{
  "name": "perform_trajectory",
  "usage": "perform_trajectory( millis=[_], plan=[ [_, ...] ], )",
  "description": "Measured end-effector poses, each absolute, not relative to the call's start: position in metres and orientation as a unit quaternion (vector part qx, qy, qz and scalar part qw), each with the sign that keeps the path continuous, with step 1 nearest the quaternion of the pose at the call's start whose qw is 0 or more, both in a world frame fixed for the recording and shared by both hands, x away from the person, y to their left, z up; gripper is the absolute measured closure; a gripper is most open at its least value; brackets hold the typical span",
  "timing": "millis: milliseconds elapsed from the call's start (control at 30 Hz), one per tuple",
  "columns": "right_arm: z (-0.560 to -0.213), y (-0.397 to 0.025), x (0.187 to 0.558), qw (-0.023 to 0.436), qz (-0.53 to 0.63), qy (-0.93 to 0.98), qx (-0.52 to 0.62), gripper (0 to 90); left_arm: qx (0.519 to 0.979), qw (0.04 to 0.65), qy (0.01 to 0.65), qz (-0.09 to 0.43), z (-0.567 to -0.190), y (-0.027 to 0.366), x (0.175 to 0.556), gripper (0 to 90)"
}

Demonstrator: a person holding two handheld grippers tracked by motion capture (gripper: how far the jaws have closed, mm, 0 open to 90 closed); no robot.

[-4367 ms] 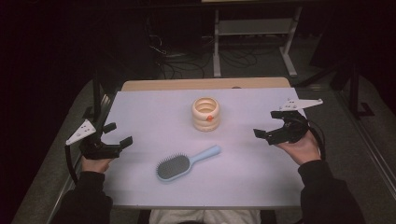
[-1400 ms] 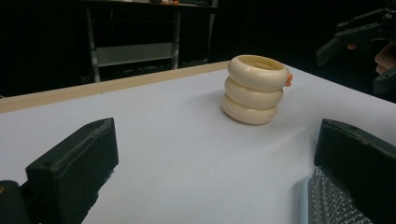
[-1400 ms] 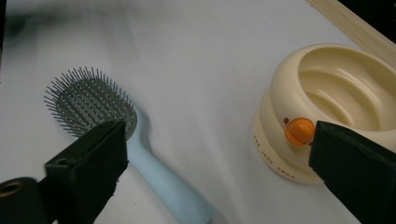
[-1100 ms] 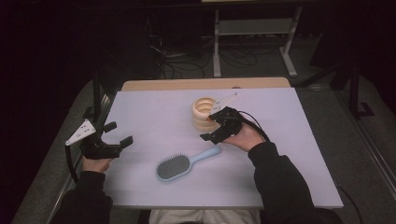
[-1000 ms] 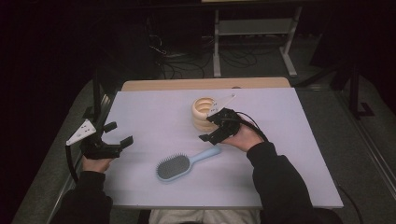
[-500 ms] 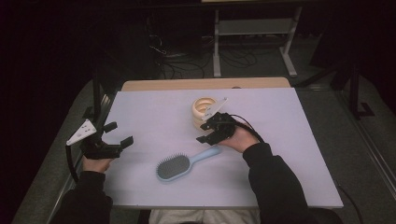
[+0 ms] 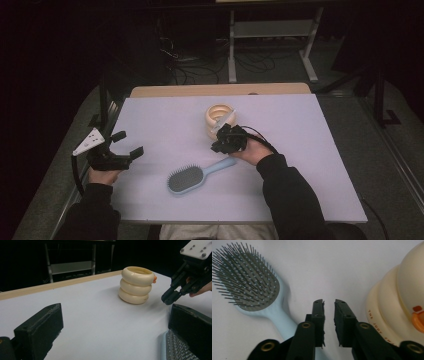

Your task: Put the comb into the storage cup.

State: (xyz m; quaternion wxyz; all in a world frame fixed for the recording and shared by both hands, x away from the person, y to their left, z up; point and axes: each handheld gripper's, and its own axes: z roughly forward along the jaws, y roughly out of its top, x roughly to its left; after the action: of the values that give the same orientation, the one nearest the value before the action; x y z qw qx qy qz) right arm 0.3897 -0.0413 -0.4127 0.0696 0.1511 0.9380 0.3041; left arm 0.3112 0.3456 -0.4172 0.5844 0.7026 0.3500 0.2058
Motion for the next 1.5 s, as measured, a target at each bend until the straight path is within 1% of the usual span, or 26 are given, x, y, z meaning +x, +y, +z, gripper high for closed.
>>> perform_trajectory(
  millis=[67, 100, 133, 200, 467, 767, 1067, 1200, 1267, 1500],
  plan=[
    [-0.414, -0.040, 0.390, 0.073, 0.300, 0.939, 0.151, 85.6, 0.701, 0.586, 0.351, 0.205, -0.417, 0.346, 0.311, 0.0],
    [-0.415, -0.039, 0.389, 0.080, 0.298, 0.939, 0.153, 85.8, 0.702, 0.585, 0.350, 0.205, -0.417, 0.346, 0.311, 0.0],
    [-0.418, -0.037, 0.390, 0.089, 0.292, 0.940, 0.154, 87.8, 0.703, 0.585, 0.350, 0.204, -0.417, 0.346, 0.311, 0.0],
    [-0.419, -0.036, 0.390, 0.090, 0.289, 0.941, 0.154, 88.5, 0.703, 0.584, 0.350, 0.204, -0.417, 0.345, 0.311, 0.0],
    [-0.427, -0.034, 0.393, 0.060, 0.278, 0.945, 0.165, 88.8, 0.704, 0.584, 0.350, 0.204, -0.418, 0.345, 0.312, 0.0],
    [-0.436, -0.034, 0.391, 0.049, 0.264, 0.949, 0.164, 88.8, 0.704, 0.584, 0.350, 0.204, -0.417, 0.345, 0.311, 0.0],
    [-0.440, -0.038, 0.387, 0.042, 0.263, 0.950, 0.162, 89.0, 0.704, 0.582, 0.350, 0.206, -0.417, 0.345, 0.311, 0.0],
    [-0.441, -0.039, 0.382, 0.058, 0.243, 0.957, 0.151, 89.0, 0.704, 0.583, 0.350, 0.206, -0.417, 0.345, 0.311, 0.0],
    [-0.440, -0.039, 0.382, 0.059, 0.240, 0.957, 0.150, 89.0, 0.705, 0.582, 0.350, 0.205, -0.417, 0.345, 0.311, 0.0],
    [-0.441, -0.043, 0.378, 0.050, 0.232, 0.959, 0.152, 89.0, 0.705, 0.582, 0.351, 0.205, -0.418, 0.345, 0.312, 0.0]
  ],
)
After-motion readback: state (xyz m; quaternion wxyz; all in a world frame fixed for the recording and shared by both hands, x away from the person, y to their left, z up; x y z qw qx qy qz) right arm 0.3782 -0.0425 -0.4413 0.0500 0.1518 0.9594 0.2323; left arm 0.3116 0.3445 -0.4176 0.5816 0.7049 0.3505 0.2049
